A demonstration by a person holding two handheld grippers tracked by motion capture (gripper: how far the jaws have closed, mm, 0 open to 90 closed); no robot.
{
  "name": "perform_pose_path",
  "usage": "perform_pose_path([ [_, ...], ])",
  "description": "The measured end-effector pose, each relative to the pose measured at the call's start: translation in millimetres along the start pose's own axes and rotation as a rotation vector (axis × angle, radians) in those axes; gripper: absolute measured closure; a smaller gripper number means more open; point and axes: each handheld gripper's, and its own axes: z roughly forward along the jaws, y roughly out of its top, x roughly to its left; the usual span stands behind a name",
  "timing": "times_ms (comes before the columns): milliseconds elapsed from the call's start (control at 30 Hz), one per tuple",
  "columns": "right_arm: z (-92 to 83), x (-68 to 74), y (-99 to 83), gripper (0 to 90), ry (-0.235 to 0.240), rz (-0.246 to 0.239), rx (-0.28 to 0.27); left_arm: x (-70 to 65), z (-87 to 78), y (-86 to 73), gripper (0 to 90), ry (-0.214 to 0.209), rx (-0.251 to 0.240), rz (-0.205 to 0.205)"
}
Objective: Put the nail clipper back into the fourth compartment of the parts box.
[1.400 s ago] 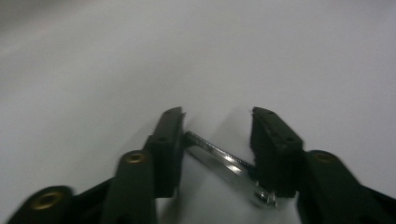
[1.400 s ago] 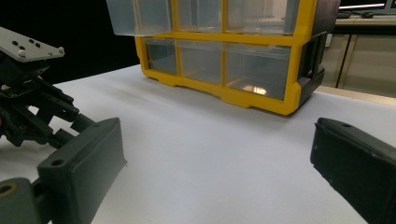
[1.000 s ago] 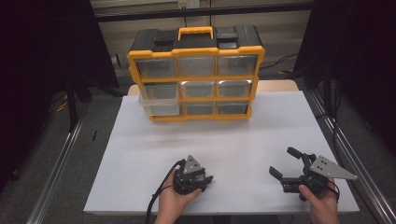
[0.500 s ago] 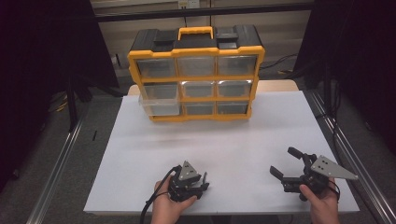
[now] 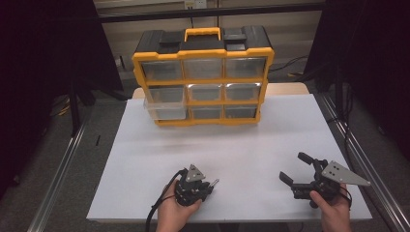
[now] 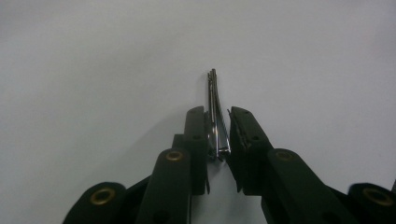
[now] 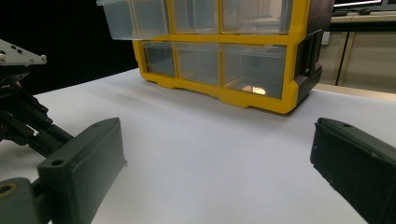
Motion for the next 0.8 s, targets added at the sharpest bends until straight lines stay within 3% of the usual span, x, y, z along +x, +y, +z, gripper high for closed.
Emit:
perform_pose_path([
  [267,-0.6,-0.4,0.1,2.3,0.000,0.005,-0.002,7.7,3.0,4.2,78.8,-0.007,-0.057,-0.016],
  [300,-0.5,-0.5,0.0,2.3,-0.002,0.005,-0.004,7.8,2.7,4.0,78.8,0.013,-0.057,-0.018],
  [367,-0.2,-0.1,-0.1,2.4,0.000,0.006,-0.004,9.1,3.2,2.9,78.7,0.013,-0.060,-0.018],
  [467,-0.4,0.1,0.1,2.3,0.004,0.006,-0.004,14.1,3.3,1.2,78.5,-0.011,-0.087,-0.067],
  [800,0.5,-0.2,-0.3,2.3,0.005,0.006,-0.001,22.3,-0.5,4.1,77.5,-0.031,-0.112,-0.097],
])
